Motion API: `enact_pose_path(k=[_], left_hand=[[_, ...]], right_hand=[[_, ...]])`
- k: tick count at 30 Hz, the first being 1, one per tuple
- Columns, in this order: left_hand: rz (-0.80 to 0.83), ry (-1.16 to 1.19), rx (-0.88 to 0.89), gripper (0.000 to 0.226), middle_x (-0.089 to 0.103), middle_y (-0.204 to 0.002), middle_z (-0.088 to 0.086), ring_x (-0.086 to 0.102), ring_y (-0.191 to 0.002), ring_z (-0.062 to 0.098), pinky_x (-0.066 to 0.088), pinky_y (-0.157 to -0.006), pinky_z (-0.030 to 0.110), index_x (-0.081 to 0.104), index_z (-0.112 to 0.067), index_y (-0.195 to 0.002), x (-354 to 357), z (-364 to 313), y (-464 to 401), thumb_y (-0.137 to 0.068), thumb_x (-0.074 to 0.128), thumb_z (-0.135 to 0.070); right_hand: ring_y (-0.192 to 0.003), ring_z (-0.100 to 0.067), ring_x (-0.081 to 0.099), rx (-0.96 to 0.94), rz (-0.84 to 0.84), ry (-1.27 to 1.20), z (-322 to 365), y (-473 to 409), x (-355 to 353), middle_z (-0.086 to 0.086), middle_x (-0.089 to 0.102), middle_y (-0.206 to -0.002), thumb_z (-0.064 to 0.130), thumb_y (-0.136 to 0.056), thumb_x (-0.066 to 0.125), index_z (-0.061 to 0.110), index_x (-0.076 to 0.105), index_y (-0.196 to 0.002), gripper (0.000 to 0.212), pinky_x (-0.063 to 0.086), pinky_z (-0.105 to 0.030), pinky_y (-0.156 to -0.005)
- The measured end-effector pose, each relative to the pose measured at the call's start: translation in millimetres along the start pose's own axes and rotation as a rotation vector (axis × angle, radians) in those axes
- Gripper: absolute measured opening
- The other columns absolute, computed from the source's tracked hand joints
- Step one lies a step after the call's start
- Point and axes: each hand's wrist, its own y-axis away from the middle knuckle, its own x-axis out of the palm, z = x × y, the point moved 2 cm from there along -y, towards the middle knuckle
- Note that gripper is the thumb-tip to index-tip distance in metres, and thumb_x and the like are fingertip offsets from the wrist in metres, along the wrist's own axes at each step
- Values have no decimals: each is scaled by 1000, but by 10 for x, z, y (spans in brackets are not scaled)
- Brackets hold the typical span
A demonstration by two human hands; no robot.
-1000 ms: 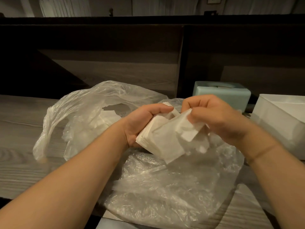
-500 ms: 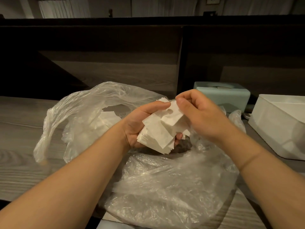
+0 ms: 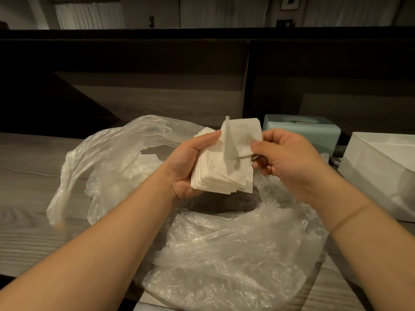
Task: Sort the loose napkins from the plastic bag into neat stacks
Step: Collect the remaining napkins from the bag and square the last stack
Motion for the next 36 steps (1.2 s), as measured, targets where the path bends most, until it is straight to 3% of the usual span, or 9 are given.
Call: enact_pose_path(k=[3, 6, 10, 15, 19, 27, 32, 36], left_hand=[[-19, 30, 5, 30, 75, -106, 16, 74, -89, 36, 64, -69, 50, 83, -7, -98, -11, 13, -11, -83, 67, -29], [-13, 37, 20, 24, 75, -99, 14, 74, -86, 32, 63, -74, 50, 81, -7, -93, -21, 8, -18, -81, 67, -22], [11, -5, 11, 24, 73, -91, 10, 72, -81, 27, 62, -75, 41, 82, -7, -84, -11, 22, -12, -79, 61, -17], [83, -15, -27, 40, 68, -114, 12, 66, -109, 30, 50, -105, 49, 76, -7, -118, -25, 56, -31, -78, 76, -14], [100, -84, 49, 18, 75, -96, 11, 75, -83, 28, 62, -78, 45, 84, -13, -89, 8, 52, -6, -75, 73, -13], [73, -132, 91, 20, 76, -90, 10, 75, -77, 26, 64, -65, 40, 85, -16, -80, 42, 56, -9, -76, 66, -17], [34, -171, 107, 23, 76, -97, 12, 76, -83, 29, 64, -72, 48, 81, -12, -100, 32, 64, -2, -79, 72, -16], [25, -174, 132, 35, 76, -92, 11, 75, -78, 27, 64, -68, 43, 70, -12, -110, 70, 61, 18, -77, 67, -22]], right_hand=[[-69, -16, 62, 10, -12, -61, 14, 3, -4, -12, 76, -93, 12, -99, 61, 15, 71, -100, 11, 52, -34, -69], [-85, -24, 71, 16, -28, -125, 35, 3, -22, -9, 77, -98, 14, -100, 58, 13, 70, -101, 12, 59, -41, -82], [-79, -17, 73, -3, -26, -184, 40, 17, 2, -3, 78, -93, 13, -100, 60, 14, 70, -104, 10, 62, -37, -76], [-79, -16, 76, 23, -36, -216, -8, 52, 81, 2, 79, -89, 15, -98, 65, 18, 71, -103, 8, 63, -30, -65], [-81, -19, 76, 86, -89, -335, -50, 75, 133, -2, 79, -95, 12, -97, 66, 15, 71, -103, 8, 62, -31, -64], [-69, -12, 75, 117, -172, -449, -56, 123, 215, -2, 77, -92, 8, -98, 64, 16, 69, -102, 10, 61, -30, -58], [-64, -11, 73, 100, -178, -395, -68, 148, 262, -1, 78, -89, 11, -99, 64, 16, 71, -101, 9, 57, -24, -52], [-57, -8, 69, 127, -161, -414, -49, 163, 264, -1, 77, -84, 9, -99, 62, 15, 70, -102, 10, 58, -25, -52]])
